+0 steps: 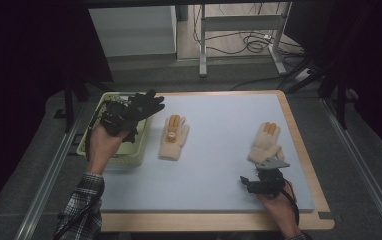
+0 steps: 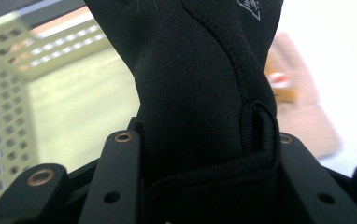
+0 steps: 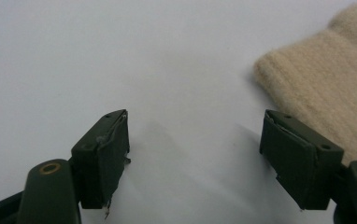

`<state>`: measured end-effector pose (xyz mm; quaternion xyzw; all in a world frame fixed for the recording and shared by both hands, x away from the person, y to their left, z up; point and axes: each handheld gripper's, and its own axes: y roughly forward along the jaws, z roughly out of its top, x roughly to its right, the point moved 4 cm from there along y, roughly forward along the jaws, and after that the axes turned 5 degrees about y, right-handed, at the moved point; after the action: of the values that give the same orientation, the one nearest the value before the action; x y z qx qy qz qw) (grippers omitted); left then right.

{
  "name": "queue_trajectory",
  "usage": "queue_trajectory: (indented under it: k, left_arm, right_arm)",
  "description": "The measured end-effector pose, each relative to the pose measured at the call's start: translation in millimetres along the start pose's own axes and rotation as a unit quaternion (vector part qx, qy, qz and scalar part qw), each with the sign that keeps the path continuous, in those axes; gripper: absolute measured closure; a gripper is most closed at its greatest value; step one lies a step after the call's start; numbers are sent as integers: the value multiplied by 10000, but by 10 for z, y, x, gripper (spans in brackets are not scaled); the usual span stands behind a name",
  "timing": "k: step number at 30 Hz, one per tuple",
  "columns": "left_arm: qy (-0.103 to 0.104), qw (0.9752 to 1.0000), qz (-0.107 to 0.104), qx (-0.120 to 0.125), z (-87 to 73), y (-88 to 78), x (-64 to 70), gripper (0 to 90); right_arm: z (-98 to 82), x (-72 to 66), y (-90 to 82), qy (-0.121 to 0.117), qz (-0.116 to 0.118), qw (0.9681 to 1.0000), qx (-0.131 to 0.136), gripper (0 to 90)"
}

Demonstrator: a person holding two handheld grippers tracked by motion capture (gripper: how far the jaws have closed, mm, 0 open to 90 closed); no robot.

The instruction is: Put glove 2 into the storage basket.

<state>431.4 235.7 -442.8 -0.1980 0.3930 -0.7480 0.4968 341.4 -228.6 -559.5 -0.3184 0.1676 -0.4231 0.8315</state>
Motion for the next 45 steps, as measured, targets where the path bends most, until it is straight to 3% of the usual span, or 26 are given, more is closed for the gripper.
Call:
queue_trajectory:
  k: [6,9,12,20,25,30,32,37,38,41,45]
  left_arm:
    - [-432,9984,264,-260,-107,109,-345,629]
    - [-625,9960,400,-495,-178,217,-509,625]
    - [-698,9947,457,-608,-207,290,-577,624]
    - [-1019,9883,543,-1001,-322,575,-798,616]
    - [-1123,9830,669,-1291,-385,681,-870,609]
    - [-1084,9769,788,-1662,-448,791,-914,586]
    - [-1091,9741,727,-1842,-478,856,-924,531]
    - [-1139,9686,565,-2138,-511,900,-932,210]
    - [-1149,9694,489,-2114,-501,879,-929,135]
    - [-1246,9750,325,-1813,-442,753,-944,68]
    - [-1390,9832,-67,-1182,-377,530,-965,57]
  right_arm:
    - [0,0,1,2,-1,10000,0,237]
    - [0,0,1,2,-1,10000,0,237]
    - [0,0,1,4,0,10000,1,237]
    - [1,1,2,6,3,10000,5,237]
    - [1,1,2,8,7,10000,5,236]
    - [0,1,2,6,3,10000,6,237]
    - [0,1,2,7,5,10000,6,236]
    - [1,1,2,6,7,10000,7,236]
    - [0,1,2,7,8,10000,6,236]
    - [0,0,2,5,5,10000,6,236]
    - [0,0,1,5,5,10000,5,236]
